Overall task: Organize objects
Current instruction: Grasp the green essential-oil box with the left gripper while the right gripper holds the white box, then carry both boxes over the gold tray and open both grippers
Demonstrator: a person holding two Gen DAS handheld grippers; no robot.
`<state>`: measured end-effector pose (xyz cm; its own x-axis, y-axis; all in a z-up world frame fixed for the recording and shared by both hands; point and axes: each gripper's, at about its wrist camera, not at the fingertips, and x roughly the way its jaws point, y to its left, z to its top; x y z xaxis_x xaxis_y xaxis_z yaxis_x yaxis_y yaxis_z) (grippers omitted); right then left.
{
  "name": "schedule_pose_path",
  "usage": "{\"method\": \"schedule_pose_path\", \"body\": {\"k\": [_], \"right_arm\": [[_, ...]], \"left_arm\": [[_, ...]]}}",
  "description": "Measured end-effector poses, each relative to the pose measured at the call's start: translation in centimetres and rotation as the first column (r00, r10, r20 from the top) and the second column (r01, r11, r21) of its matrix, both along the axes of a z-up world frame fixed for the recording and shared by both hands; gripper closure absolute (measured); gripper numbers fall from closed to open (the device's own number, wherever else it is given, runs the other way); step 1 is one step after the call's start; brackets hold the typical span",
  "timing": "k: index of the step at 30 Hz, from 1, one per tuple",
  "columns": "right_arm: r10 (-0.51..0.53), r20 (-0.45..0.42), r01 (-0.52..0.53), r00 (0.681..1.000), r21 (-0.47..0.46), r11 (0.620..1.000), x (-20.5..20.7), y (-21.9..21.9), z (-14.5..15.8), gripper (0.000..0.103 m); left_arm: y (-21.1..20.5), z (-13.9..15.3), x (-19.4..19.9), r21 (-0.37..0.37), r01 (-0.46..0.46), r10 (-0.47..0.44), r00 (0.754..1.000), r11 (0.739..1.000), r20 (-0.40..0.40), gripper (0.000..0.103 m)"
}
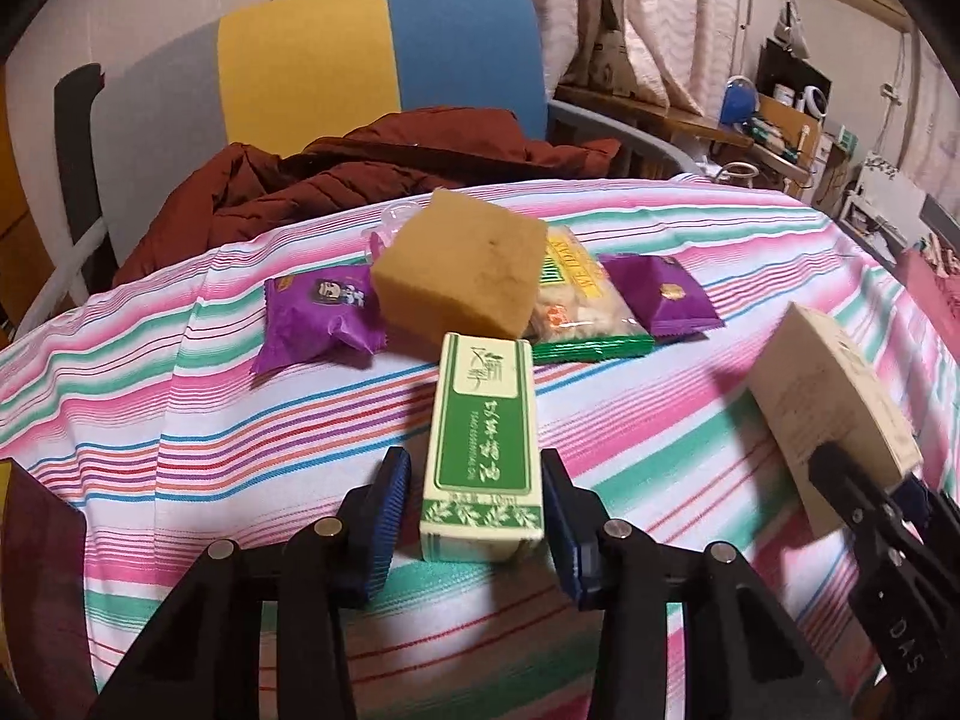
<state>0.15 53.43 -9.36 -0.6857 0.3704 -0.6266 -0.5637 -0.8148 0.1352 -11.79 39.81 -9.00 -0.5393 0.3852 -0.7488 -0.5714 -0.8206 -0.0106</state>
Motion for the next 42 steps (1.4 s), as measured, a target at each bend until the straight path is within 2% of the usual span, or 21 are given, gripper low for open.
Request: {"method": "schedule_pose_path", "body": {"k": [2,4,10,15,25,31,37,42], "right_arm": [[0.011,-0.002,-0.011,1.000,0.018,1.000,0.0,-0.3,0.2,0.052],[0.018,-0.002,-0.018,1.000,0.032,0.999,-0.1,-0.6,0.3,0.052],[0.077,-0.007,-0.076,0.997,0.074,0.994,-0.4,-1.8,0.7,0.052],[0.143,-0.017,-0.139,0.990,0.144,0.980,-0.4,-3.7,1.4,0.052],[0.200,0.007,-0.196,0.980,0.218,0.956,0.1,-6.6,1.9,0.052],[0.206,0.004,-0.202,0.979,0.204,0.958,1.3,-7.8,2.0,0.052],[0.237,-0.005,-0.233,0.971,0.155,0.960,2.5,-10.0,2.4,0.052],[0.271,-0.027,-0.269,0.962,0.053,0.962,2.7,-12.6,2.3,0.052]], "left_arm": [[-0.6,0.1,0.2,0.026,0.007,-0.007,1.000,1.000,0.002,0.072],[-1.4,0.1,0.5,0.054,0.009,-0.010,1.000,0.999,0.006,0.072],[-3.4,0.3,2.0,0.071,-0.007,0.008,1.000,0.997,-0.021,0.072],[-5.4,0.8,3.0,0.105,-0.031,0.035,0.999,0.994,-0.035,0.072],[-6.3,1.7,7.3,0.094,0.046,-0.033,0.990,0.994,-0.134,0.072],[-8.4,2.1,8.8,0.138,0.032,-0.012,0.990,0.990,-0.144,0.072],[-12.3,3.4,10.4,0.211,0.003,0.021,0.994,0.978,-0.110,0.072],[-16.8,5.0,11.7,0.258,-0.030,0.053,0.995,0.966,-0.083,0.072]]}}
